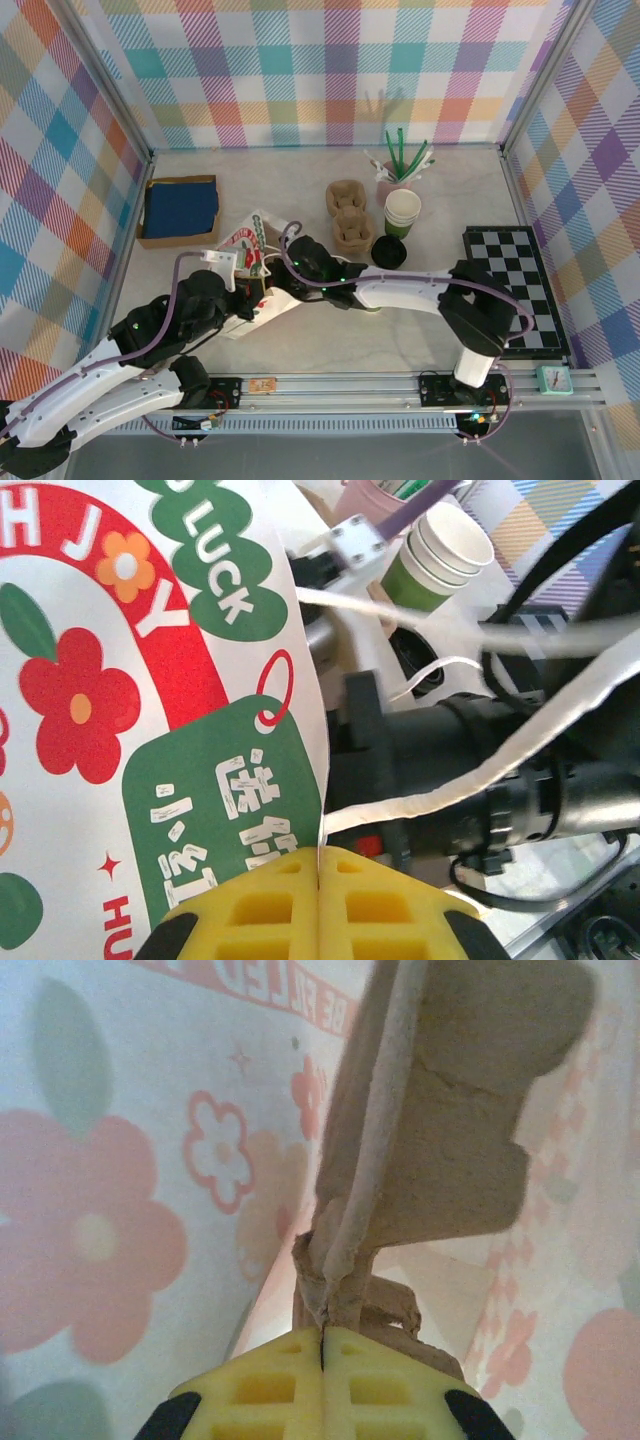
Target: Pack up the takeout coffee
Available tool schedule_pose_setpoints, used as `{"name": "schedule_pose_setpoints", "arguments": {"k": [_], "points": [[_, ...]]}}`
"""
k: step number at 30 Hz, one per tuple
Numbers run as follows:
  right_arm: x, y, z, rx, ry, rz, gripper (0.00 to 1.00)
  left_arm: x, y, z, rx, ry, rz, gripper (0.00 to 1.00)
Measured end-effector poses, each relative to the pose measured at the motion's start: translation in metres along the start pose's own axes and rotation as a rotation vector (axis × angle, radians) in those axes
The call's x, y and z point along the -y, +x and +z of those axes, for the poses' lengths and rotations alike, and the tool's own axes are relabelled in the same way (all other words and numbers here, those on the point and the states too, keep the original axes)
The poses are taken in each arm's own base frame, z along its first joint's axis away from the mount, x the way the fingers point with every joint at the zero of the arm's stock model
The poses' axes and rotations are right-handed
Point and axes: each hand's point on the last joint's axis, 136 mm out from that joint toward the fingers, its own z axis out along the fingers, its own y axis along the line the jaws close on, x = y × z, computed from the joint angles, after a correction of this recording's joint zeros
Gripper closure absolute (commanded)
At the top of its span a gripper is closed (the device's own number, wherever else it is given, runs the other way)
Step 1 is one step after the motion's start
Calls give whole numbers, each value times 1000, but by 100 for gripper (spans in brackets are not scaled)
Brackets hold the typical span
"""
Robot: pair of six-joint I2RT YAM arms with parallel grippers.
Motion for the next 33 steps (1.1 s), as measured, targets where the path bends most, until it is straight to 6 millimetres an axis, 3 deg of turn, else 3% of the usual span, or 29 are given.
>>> {"name": "schedule_pose_setpoints", "arguments": {"k": [5, 11, 18, 24, 28, 33], "points": [[4, -24, -21, 70, 38, -43, 100, -13, 16, 8, -48, -55, 19, 100], [12, -36, -38, 124, 108, -79, 100, -29, 33, 13, -118, -137, 55, 100], [5, -40, -60, 167, 113, -100, 100, -33, 27, 10, -95, -158, 60, 100], [21, -30, -77, 156, 157, -90, 100, -40, 21, 8, -77, -214, 70, 100], [33, -22, -113, 177, 196, -86, 100, -40, 8, 5, -66, -256, 81, 100], [27, -24, -159, 243, 180, -85, 100, -45, -3, 3, -41, -318, 95, 100]]}}
